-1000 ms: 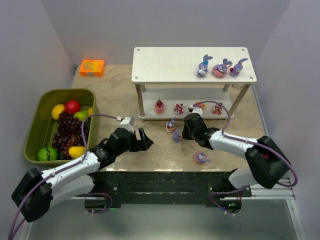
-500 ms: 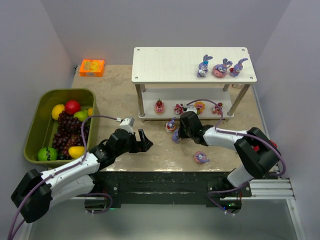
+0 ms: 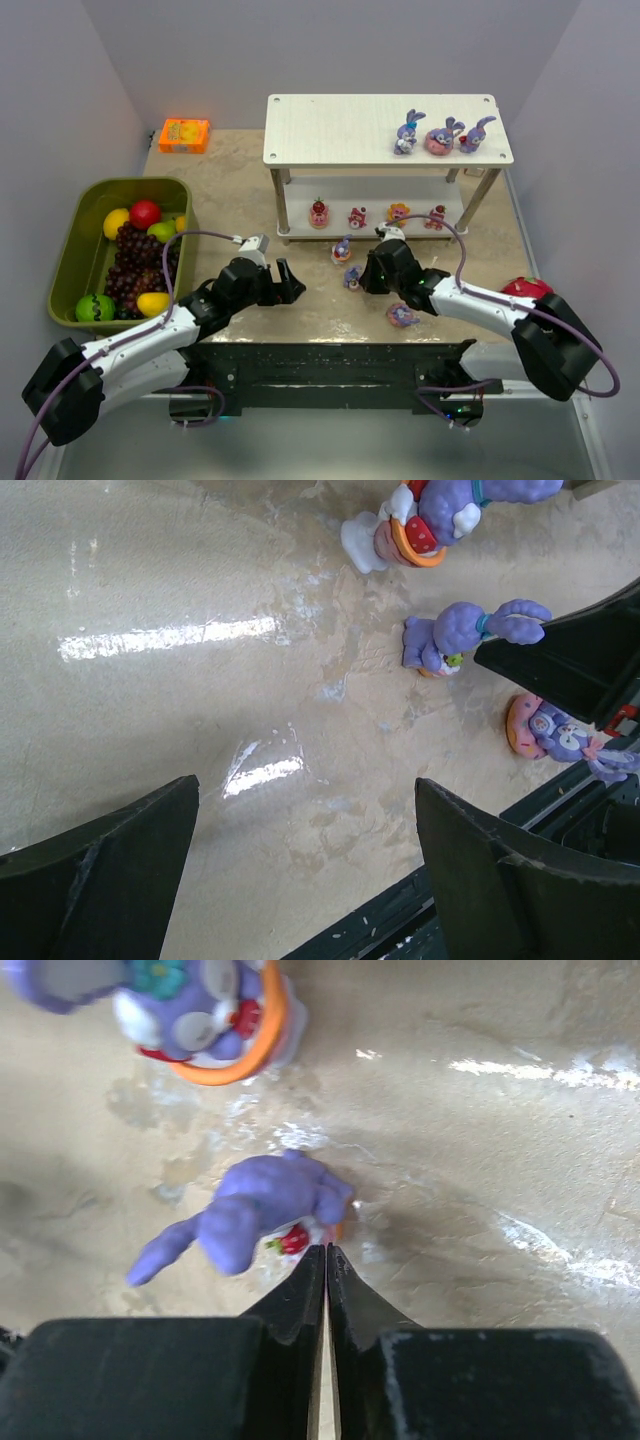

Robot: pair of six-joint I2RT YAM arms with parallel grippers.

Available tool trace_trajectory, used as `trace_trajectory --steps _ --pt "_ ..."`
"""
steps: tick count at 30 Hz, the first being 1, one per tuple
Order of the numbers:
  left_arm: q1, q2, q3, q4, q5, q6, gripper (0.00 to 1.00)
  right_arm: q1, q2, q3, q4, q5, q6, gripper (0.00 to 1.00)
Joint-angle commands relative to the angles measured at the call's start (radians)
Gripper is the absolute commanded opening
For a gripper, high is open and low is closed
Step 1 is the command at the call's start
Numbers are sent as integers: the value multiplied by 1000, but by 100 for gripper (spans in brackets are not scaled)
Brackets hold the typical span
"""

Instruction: Place and organize the plastic toys onto the shelf

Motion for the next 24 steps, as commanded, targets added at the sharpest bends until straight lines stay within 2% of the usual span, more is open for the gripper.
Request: trace_trajectory --steps 1,3,4,6,7,9,10,16,24 --pt "-5 -10 -2 -2 -30 -2 93 5 -60 6 -35 56 -4 13" --pt "-5 -21 1 -5 -39 -1 93 6 -86 9 -60 71 -16 20" --pt "-5 -26 6 -43 -43 -1 93 5 -96 11 -67 83 -18 31" --pt "-5 -43 10 -66 -52 2 93 5 -126 6 -75 77 -36 42" --pt "-5 -49 15 -76 -50 6 93 6 -138 3 -66 53 -51 50" --pt "-5 -72 21 -93 -41 9 93 17 -170 -26 3 -4 -114 55" --pt "-5 -84 19 -93 -32 13 93 23 -178 -34 21 -21 -125 61" --pt "-5 -193 33 -80 16 47 94 78 -118 -6 74 30 -189 73" --pt "-5 -221 90 -140 37 82 94 95 -20 5 193 107 -274 75"
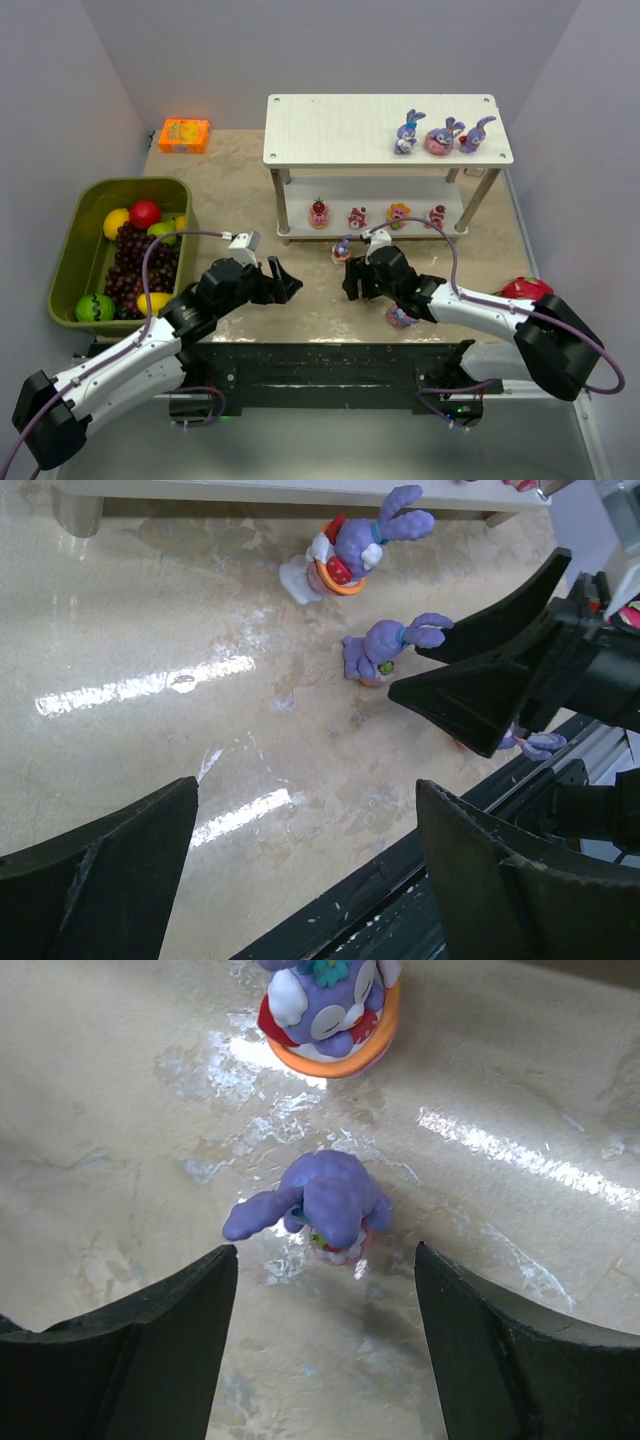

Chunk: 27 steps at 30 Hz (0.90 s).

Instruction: Place and organize the plastic toys onto the shelf

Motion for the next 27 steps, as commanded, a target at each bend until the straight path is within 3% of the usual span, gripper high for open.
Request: trace_trajectory --steps 1,8,20,23,26,27 --pt "-6 -17 55 -19 16 38 95 6 33 31 132 65 -88 73" --pt "-6 -27 60 -7 16 28 95 7 67 11 298 56 -180 70" --pt "-5 -56 77 -39 13 37 95 7 180 19 322 53 -165 61" --pt "-5 -60 74 -43 10 37 95 7 194 29 322 48 -154 51" --pt "-6 -63 77 -51 4 37 95 7 210 58 281 58 -139 30" --pt "-6 -63 81 -56 0 38 95 7 210 68 266 61 -129 13"
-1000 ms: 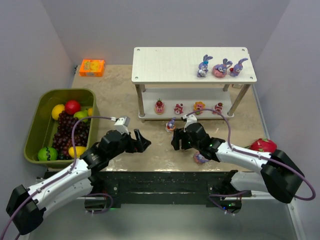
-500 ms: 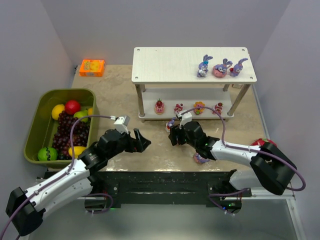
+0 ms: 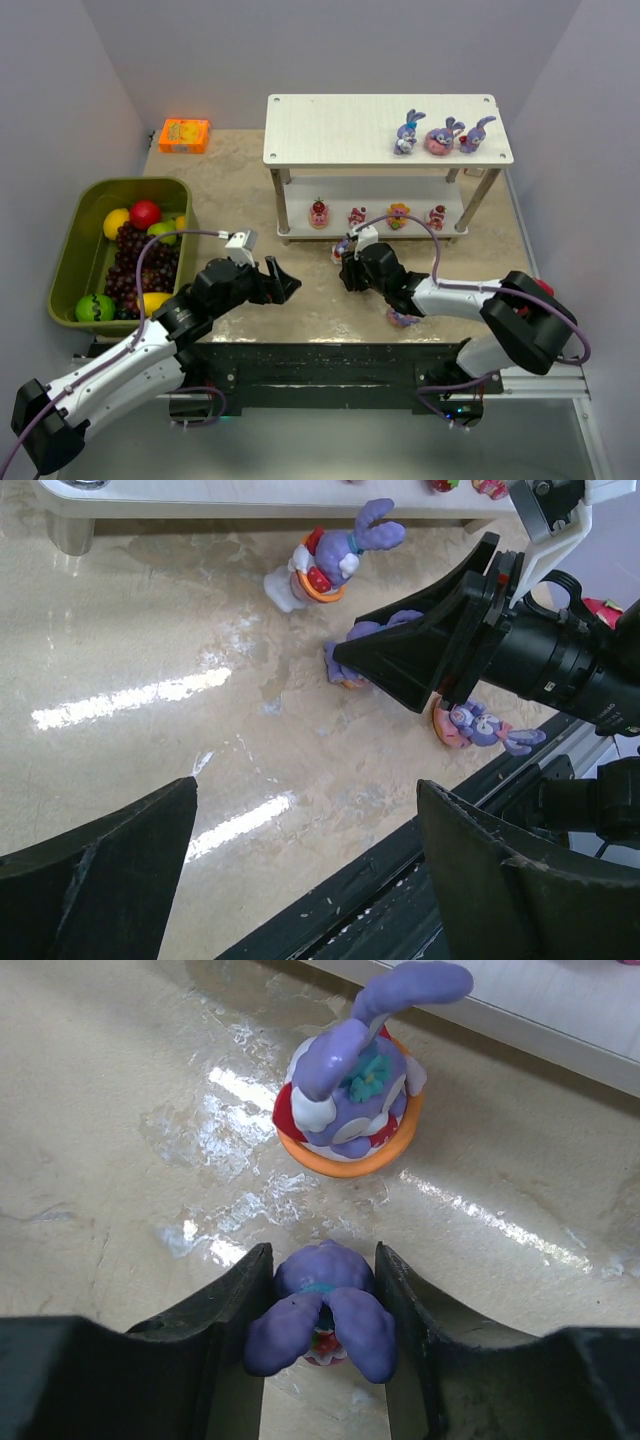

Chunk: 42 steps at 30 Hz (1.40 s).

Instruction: Place and organize the plastic toys onto the shelf

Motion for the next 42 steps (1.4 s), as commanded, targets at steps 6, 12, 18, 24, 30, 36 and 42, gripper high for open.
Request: trace_trajectory --steps 6,12,18,24,30,36,42 --pt "-5 -34 112 -136 -61 25 95 6 -123 147 -211 64 86 0" --pt "-5 -77 247 -350 -176 38 95 6 -309 421 -614 131 98 0" --pt "-6 -138 338 -460 -269 58 97 6 -309 780 -915 189 107 0" --pt "-6 -183 370 -545 -356 78 98 6 -213 1087 -1027 283 49 0" --pt "-6 -221 361 -559 -381 88 98 0 -78 1296 -1047 389 -12 0" --pt "-5 -257 317 -500 -329 123 99 -55 42 1409 -1032 409 -52 0" --pt "-5 -255 309 -499 -330 120 99 -112 111 1480 -1032 375 -89 0"
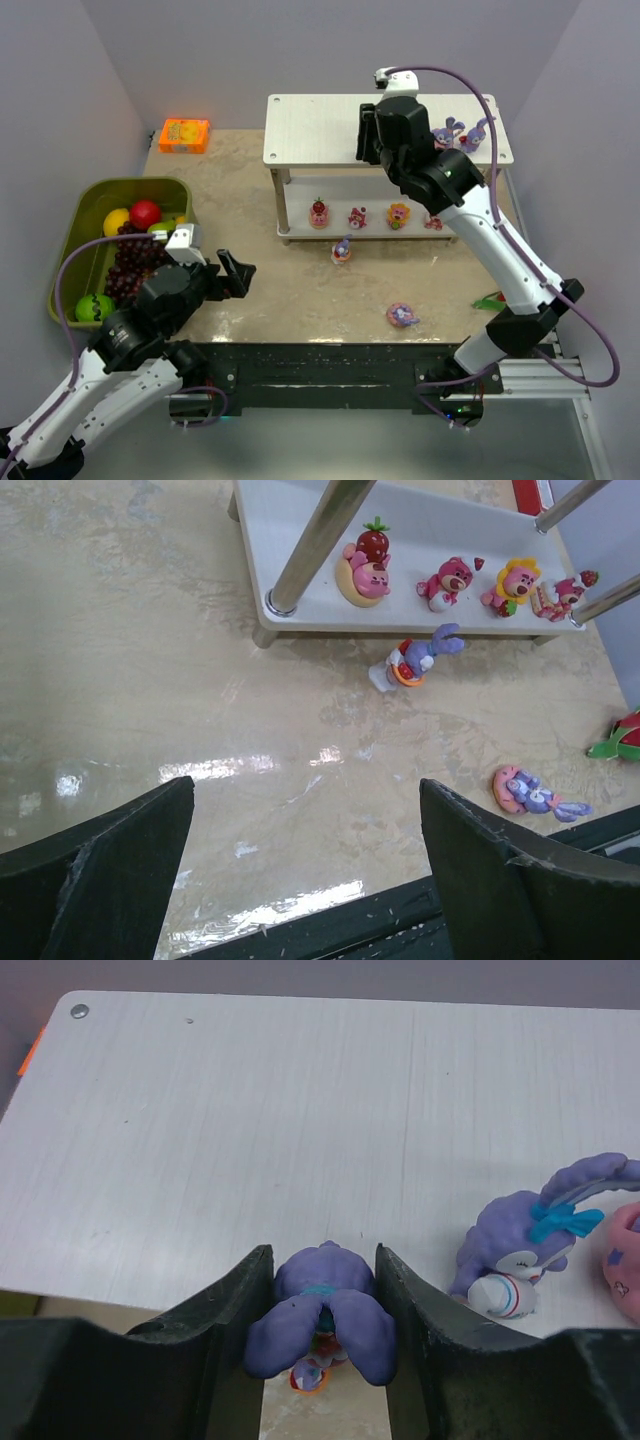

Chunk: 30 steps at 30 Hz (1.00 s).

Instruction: Place and organize the plastic toys onto the shelf

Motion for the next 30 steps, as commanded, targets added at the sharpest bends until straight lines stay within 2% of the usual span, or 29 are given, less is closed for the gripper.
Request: trace_trajectory --steps 1,4,9,21,30 --pt "-5 0 -8 39 0 21 99 -33 18 82 11 8 -55 0" --pt "-5 2 -6 39 -1 21 99 -37 32 82 23 -4 -83 1" --pt "-5 -7 -9 38 -3 19 99 -42 56 78 25 4 -94 7" --pt "-5 -9 -9 32 -15 7 99 -73 111 116 -23 -7 -59 35" --pt "-6 -4 -11 29 -15 7 99 -88 110 119 -30 -47 -22 44"
